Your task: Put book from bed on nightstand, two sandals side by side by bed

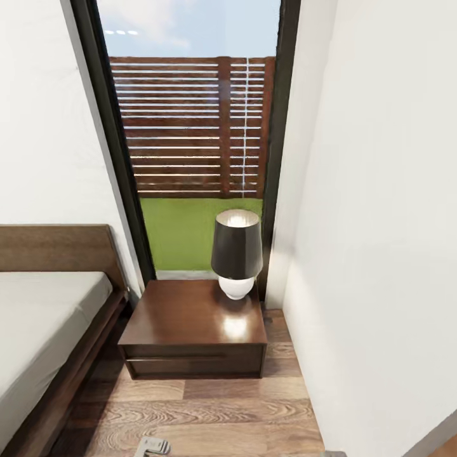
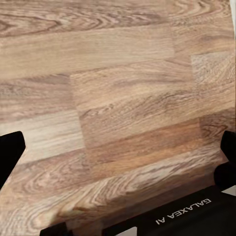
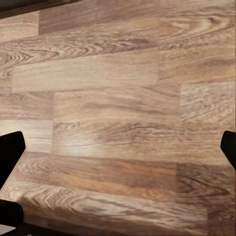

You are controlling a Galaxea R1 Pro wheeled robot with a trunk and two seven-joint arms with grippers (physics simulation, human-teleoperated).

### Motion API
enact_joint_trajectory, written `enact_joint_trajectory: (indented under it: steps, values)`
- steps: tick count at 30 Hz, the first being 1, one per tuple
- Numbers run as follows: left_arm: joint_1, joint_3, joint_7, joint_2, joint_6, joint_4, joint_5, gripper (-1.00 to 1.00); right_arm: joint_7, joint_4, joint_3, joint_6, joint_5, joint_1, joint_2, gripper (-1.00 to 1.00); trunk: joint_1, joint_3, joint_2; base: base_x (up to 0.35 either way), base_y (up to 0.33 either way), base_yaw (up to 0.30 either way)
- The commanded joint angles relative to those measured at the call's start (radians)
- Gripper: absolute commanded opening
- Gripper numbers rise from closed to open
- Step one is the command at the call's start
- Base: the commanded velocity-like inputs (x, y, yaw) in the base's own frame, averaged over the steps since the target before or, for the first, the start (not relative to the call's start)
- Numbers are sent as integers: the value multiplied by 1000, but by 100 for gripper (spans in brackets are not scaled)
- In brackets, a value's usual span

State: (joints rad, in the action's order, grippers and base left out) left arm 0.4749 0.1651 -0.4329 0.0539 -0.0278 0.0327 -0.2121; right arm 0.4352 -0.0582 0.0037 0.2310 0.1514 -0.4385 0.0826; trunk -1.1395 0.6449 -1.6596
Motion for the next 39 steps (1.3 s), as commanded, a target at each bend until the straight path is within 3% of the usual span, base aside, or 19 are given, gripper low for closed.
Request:
enact_joint_trajectory:
  steps: [1, 11, 39]
  values:
    - [1, 8, -3, 0, -3, 0, -10, 100, 7, -5, 1, 5, 10, -2, 0, 100, -1, 1, 0, 328, 112, 200]
    - [1, 8, -3, 0, -3, 0, -11, 100, 7, -5, 1, 5, 10, -2, 0, 100, -1, 1, 0, 244, 76, 267]
    - [1, 8, -3, 1, -3, 0, -12, 100, 7, -6, 1, 5, 10, -2, 0, 100, -1, 1, 0, 13, 1, 292]
